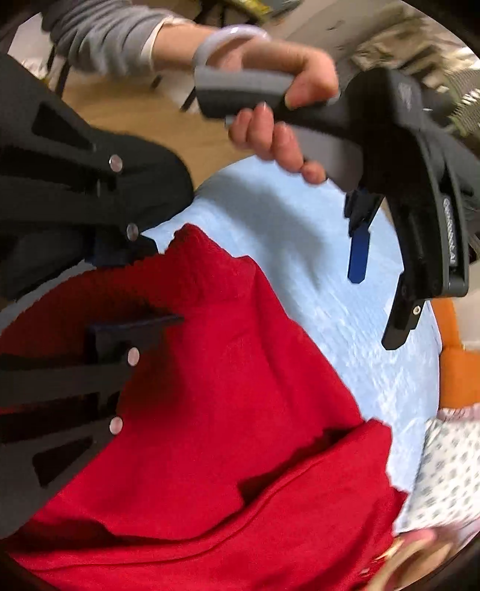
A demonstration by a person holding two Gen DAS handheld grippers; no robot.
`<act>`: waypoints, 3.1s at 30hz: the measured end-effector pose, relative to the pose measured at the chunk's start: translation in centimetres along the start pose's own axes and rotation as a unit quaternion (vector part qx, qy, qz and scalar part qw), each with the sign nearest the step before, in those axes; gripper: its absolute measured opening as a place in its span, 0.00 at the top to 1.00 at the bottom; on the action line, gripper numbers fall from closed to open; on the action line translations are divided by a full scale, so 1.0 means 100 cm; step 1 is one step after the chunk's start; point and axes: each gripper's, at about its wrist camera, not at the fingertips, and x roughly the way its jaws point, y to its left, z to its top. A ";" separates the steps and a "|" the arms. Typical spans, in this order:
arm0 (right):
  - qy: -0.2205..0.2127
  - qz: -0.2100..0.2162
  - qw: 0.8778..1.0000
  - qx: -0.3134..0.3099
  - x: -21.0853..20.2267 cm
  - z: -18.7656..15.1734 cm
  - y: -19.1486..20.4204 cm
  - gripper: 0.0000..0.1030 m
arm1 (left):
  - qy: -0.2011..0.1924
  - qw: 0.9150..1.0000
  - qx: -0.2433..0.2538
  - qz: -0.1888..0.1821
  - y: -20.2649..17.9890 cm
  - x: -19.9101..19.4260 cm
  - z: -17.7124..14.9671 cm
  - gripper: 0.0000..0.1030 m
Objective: Fold large clothes
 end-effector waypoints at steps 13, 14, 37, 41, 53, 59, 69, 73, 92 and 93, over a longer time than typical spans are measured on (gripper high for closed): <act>-0.026 0.043 0.999 0.007 0.000 -0.006 -0.013 0.80 | 0.079 0.991 0.107 0.012 -0.085 0.127 0.113 0.09; -0.027 0.046 0.999 0.005 0.000 -0.006 -0.014 0.80 | 0.102 0.988 0.117 0.026 -0.089 0.143 0.114 0.09; -0.013 0.076 0.997 -0.021 0.015 0.001 -0.013 0.58 | 0.201 0.977 -0.038 -0.059 -0.090 0.229 0.154 0.37; -0.011 0.004 0.995 -0.100 0.026 -0.004 0.017 0.42 | 0.207 0.977 -0.023 -0.052 -0.083 0.230 0.158 0.37; -0.065 0.110 0.991 0.046 -0.013 0.010 -0.043 0.87 | 0.174 0.984 -0.021 -0.043 -0.084 0.212 0.158 0.89; -0.136 0.151 0.975 0.093 -0.079 0.002 -0.071 0.87 | 0.154 0.984 -0.047 -0.075 -0.118 0.166 0.186 0.89; -0.284 0.123 0.935 0.174 -0.206 -0.072 -0.146 0.88 | 0.147 0.983 -0.030 -0.103 -0.277 0.133 0.204 0.89; -0.313 0.095 0.921 0.210 -0.229 -0.115 -0.167 0.88 | 0.161 0.983 -0.023 -0.088 -0.338 0.156 0.185 0.89; -0.307 0.023 0.891 0.335 -0.270 -0.245 -0.228 0.85 | 0.206 0.969 0.140 -0.013 -0.540 0.290 0.063 0.85; -0.296 0.019 0.894 0.334 -0.269 -0.246 -0.230 0.84 | 0.209 0.967 0.146 -0.009 -0.541 0.294 0.059 0.81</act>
